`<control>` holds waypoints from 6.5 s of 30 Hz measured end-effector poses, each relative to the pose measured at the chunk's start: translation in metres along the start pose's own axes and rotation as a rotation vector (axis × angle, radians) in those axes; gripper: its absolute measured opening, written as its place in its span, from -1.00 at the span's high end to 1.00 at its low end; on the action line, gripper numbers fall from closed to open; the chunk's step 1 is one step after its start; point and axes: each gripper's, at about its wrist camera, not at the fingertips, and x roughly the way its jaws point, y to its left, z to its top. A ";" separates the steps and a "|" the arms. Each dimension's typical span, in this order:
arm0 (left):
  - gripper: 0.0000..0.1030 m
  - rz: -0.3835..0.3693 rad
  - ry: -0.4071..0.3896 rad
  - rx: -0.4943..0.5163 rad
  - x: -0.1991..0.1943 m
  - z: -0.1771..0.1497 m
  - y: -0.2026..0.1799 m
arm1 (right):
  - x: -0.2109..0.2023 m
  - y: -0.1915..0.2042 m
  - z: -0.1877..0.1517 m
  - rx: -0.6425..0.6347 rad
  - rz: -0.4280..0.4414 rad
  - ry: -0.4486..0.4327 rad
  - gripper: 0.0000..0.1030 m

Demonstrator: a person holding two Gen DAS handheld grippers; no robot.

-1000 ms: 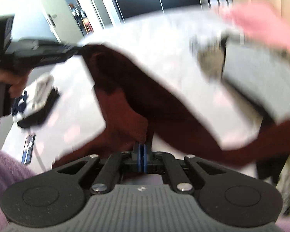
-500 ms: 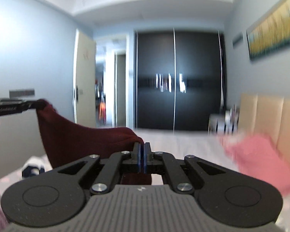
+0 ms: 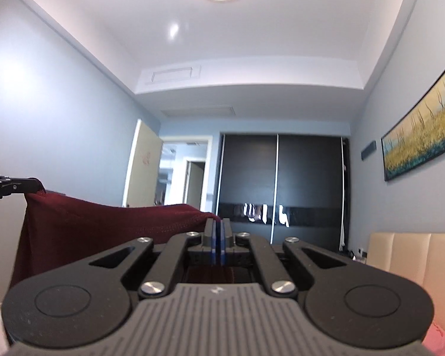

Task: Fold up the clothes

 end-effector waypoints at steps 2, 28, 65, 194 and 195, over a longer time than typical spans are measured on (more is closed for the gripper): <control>0.91 0.000 -0.010 -0.001 -0.006 0.003 -0.002 | -0.005 0.005 0.003 -0.010 0.006 -0.015 0.92; 1.00 -0.033 0.679 -0.014 0.298 -0.291 0.026 | 0.296 -0.027 -0.295 0.043 -0.128 0.701 0.92; 0.90 -0.006 0.960 -0.263 0.361 -0.430 0.083 | 0.396 -0.082 -0.464 0.060 -0.144 1.050 0.92; 0.94 0.270 1.129 -0.277 0.098 -0.366 0.103 | 0.145 -0.023 -0.476 0.299 -0.071 1.428 0.91; 0.94 0.291 1.115 -0.257 0.103 -0.360 0.113 | 0.144 -0.024 -0.476 0.299 -0.071 1.430 0.91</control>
